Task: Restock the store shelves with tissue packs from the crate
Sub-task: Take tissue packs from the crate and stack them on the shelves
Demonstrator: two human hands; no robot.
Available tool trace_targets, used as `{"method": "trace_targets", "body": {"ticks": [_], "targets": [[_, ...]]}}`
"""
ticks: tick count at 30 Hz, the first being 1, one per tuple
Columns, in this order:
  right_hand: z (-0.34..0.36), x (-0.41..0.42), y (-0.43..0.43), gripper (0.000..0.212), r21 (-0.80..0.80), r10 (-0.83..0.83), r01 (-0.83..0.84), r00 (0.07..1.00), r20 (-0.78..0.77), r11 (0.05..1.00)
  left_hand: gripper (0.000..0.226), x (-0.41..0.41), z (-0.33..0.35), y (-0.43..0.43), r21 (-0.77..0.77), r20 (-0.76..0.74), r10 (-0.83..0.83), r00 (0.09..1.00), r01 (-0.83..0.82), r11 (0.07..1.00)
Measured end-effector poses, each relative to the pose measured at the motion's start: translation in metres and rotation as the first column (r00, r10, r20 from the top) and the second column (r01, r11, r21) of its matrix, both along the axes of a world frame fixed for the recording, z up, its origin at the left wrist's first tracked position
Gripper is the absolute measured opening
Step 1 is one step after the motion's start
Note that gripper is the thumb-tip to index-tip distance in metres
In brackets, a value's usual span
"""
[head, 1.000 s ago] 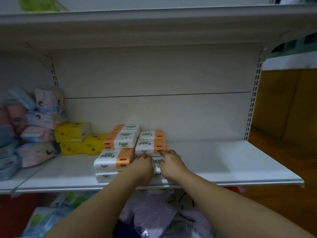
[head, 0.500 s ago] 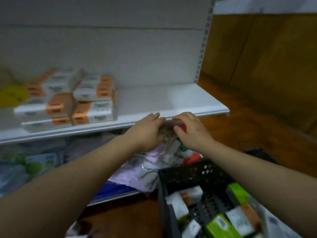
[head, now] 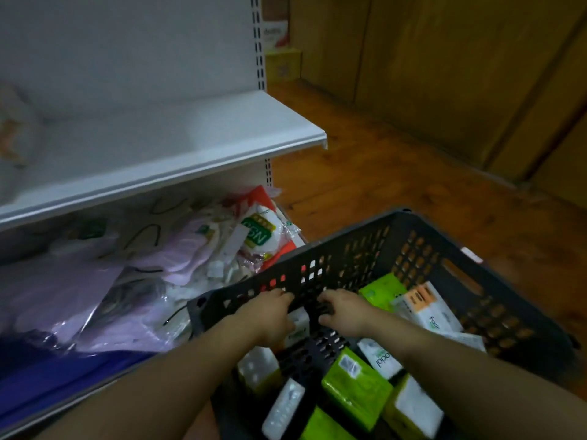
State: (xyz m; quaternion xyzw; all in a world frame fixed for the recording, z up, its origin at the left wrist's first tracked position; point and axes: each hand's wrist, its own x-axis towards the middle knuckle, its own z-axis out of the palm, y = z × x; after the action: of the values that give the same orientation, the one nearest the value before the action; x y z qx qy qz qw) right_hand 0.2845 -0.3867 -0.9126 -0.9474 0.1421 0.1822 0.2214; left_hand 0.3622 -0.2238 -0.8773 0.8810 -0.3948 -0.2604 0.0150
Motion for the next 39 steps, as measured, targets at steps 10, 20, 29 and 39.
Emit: {"method": "trace_targets", "body": {"ticks": [10,20,29,39], "targets": [[-0.081,0.027,0.006,0.062,0.066,0.143,-0.141,0.989,-0.032,0.988,0.032,0.021,-0.068,-0.006,0.335,-0.124,0.126,0.984,-0.078,0.939],[-0.1,0.025,0.013,0.037,-0.019,0.158,-0.158,0.987,-0.03,0.987,0.06,0.02,-0.081,0.001,0.32,-0.14,0.182,0.973,-0.129,0.939],[0.016,-0.007,-0.024,0.038,0.683,-0.392,0.251,0.918,0.056,0.686,0.044,0.008,-0.011,-0.006,-0.309,-0.58,0.397,0.711,-0.643,0.7],[0.177,0.023,0.047,0.03,0.593,-0.462,0.056,0.687,0.561,0.803,0.021,0.014,0.146,0.052,-0.706,-0.644,0.357,0.676,-0.706,0.063]]}}
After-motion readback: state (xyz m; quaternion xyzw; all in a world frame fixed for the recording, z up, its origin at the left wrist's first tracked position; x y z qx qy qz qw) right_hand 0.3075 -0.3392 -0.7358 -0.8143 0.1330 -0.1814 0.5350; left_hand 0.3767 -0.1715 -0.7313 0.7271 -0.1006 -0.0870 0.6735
